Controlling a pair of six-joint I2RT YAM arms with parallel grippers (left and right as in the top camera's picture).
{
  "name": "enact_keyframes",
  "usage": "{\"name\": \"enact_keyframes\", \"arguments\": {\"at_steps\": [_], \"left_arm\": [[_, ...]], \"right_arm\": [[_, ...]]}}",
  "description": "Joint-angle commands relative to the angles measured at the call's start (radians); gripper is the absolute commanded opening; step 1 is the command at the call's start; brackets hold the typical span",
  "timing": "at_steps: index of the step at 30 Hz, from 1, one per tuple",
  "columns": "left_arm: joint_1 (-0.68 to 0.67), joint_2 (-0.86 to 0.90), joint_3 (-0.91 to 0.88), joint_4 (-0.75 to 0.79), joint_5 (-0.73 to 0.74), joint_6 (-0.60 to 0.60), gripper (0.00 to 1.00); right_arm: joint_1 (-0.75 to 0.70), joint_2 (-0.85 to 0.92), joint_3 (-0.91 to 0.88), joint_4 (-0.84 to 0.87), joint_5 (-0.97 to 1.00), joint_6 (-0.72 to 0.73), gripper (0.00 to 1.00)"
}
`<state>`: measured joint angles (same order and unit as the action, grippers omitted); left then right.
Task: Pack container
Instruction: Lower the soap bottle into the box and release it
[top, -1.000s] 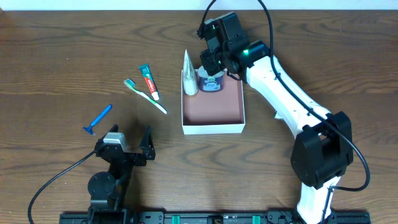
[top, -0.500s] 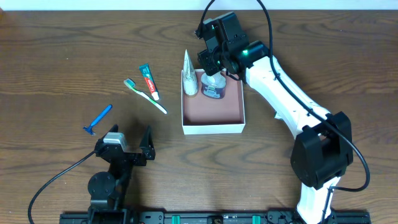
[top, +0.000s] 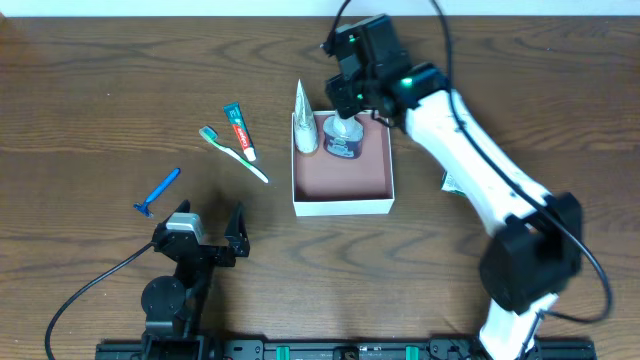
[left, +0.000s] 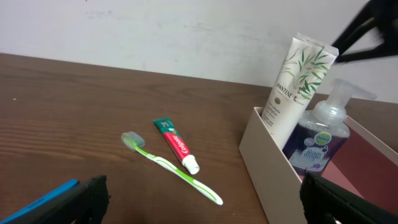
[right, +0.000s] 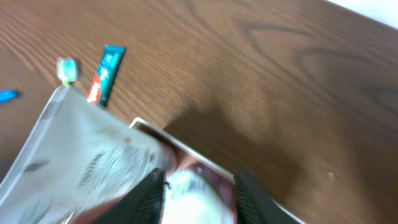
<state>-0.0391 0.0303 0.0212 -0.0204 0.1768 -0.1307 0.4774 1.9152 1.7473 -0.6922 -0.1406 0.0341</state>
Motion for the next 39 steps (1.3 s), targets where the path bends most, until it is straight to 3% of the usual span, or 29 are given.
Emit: {"name": "enact_keyframes", "arguments": {"at_steps": [1,2,3,8,11,24,39], "left_arm": [[0.005,0.0,-0.017,-0.035,0.01,0.002,0.98],[0.005,0.0,-0.017,-0.035,0.01,0.002,0.98],[0.005,0.0,-0.017,-0.035,0.01,0.002,0.98],[0.005,0.0,-0.017,-0.035,0.01,0.002,0.98],[0.005,0.0,-0.017,-0.035,0.01,0.002,0.98],[0.005,0.0,-0.017,-0.035,0.01,0.002,0.98],[0.005,0.0,-0.017,-0.035,0.01,0.002,0.98]], "right_arm": [[-0.025,-0.143,0.021,-0.061,-0.005,0.073,0.16],[-0.031,-0.164,0.021,-0.097,-0.005,0.085,0.05],[-0.037,-0.182,0.021,-0.139,-0.004,0.095,0.01],[-0.055,-0.198,0.012,-0.339,0.019,0.117,0.02],[-0.05,-0.192,-0.039,-0.357,0.02,0.155,0.01],[-0.045,-0.192,-0.386,-0.023,-0.108,0.324,0.01],[-0.038,-0.183,-0.567,0.264,-0.122,0.381,0.01]]}}
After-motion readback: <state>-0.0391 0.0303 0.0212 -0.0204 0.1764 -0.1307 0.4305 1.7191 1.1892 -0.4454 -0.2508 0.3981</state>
